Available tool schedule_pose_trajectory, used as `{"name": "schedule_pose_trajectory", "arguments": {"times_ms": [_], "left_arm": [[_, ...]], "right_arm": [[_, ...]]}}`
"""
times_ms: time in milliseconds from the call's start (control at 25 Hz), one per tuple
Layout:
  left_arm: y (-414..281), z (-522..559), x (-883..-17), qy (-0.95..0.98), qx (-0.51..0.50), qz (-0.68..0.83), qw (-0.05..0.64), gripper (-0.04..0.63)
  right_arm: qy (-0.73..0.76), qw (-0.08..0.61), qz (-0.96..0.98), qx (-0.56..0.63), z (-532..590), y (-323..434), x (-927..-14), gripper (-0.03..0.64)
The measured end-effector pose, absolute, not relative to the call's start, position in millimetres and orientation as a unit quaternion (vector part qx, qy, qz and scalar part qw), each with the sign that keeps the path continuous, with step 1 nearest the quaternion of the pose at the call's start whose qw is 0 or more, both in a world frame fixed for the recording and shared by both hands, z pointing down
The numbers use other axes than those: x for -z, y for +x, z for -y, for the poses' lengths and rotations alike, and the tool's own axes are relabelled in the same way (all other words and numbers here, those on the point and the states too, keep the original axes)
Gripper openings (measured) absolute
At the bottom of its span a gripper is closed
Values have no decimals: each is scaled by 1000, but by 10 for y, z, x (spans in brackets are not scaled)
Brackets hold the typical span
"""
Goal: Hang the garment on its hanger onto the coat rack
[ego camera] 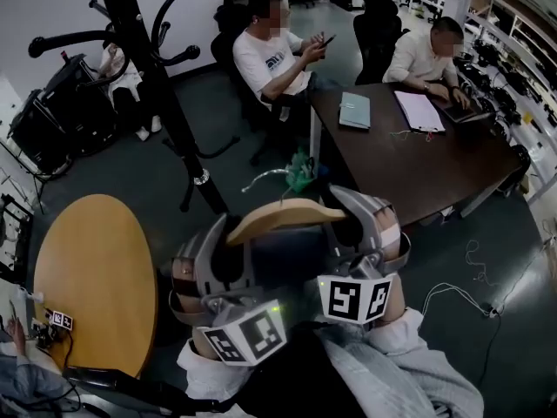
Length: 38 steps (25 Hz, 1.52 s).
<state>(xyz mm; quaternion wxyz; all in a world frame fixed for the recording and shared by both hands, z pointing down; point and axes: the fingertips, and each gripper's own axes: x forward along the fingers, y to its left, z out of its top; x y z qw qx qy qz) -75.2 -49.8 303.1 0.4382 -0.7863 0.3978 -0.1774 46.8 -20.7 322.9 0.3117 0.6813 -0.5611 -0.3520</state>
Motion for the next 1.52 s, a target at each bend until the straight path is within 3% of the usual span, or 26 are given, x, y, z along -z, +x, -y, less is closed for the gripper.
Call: {"name": "schedule_pose_trajectory", "arguments": {"times_ms": [480,840,1520], "left_arm": [[139,1301,-2677,-702,243,-540,395,87],[-58,1773,-2532,-656,271,-605,362,87],[-552,2567,-2321,-616,285,-636,366,87]], "right_arm": [[564,248,671,412,1462,1386,-2841,35],[503,203,711,448,2163,1142,-2657,38],[473,168,736,454,3086,601,-2468,41]]}}
